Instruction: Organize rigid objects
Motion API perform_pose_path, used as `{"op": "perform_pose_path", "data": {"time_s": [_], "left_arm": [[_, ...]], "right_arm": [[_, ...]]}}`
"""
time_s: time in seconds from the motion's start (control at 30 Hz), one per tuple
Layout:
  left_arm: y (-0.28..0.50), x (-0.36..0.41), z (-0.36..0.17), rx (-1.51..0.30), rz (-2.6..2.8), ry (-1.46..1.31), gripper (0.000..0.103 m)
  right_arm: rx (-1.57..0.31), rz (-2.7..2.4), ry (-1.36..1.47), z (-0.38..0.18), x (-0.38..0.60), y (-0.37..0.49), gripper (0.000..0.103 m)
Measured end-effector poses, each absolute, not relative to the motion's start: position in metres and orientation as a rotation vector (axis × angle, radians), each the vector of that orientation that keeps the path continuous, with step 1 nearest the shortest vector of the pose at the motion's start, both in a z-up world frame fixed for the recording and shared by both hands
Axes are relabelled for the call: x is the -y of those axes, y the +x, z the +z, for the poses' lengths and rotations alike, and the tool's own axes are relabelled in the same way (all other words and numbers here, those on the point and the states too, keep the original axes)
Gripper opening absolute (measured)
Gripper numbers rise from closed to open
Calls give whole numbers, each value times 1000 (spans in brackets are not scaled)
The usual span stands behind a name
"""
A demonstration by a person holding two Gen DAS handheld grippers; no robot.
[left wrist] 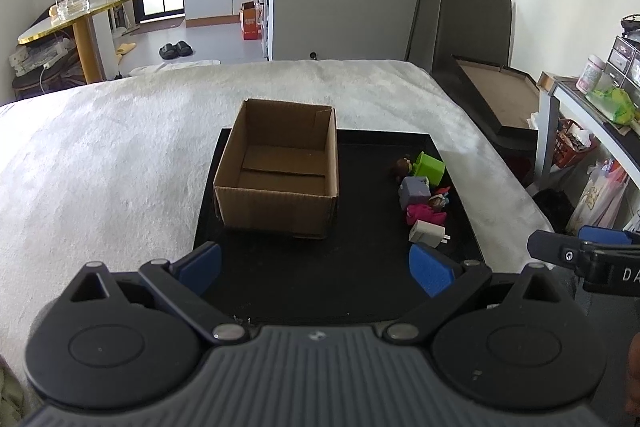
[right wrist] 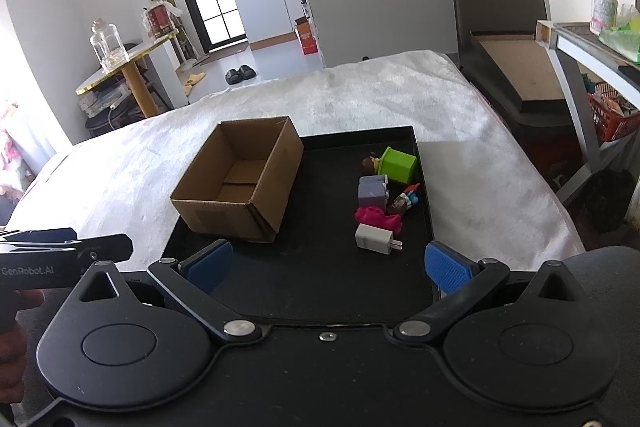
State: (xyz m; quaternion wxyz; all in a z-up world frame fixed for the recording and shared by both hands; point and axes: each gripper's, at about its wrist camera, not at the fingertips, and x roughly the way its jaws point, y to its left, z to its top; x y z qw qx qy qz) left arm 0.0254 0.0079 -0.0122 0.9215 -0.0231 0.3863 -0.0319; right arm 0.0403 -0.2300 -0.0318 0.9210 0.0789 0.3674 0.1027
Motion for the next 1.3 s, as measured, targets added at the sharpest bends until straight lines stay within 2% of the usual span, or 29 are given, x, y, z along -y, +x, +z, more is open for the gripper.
{"op": "perform_pose_path", "data": {"time_s": [1.07, 1.2, 1.3], "left_arm": [[111, -52, -48, -903, 55, -116, 98], [123, -61, -52, -913, 78, -125, 97], [133, -67, -56, -917, 101, -126, 90]], "right_arm": [[-881, 165, 200, -63, 232, 121, 103], [-898, 163, 192, -66, 230, 131, 99], [-921, 170, 194, -73, 228, 139, 96]]}}
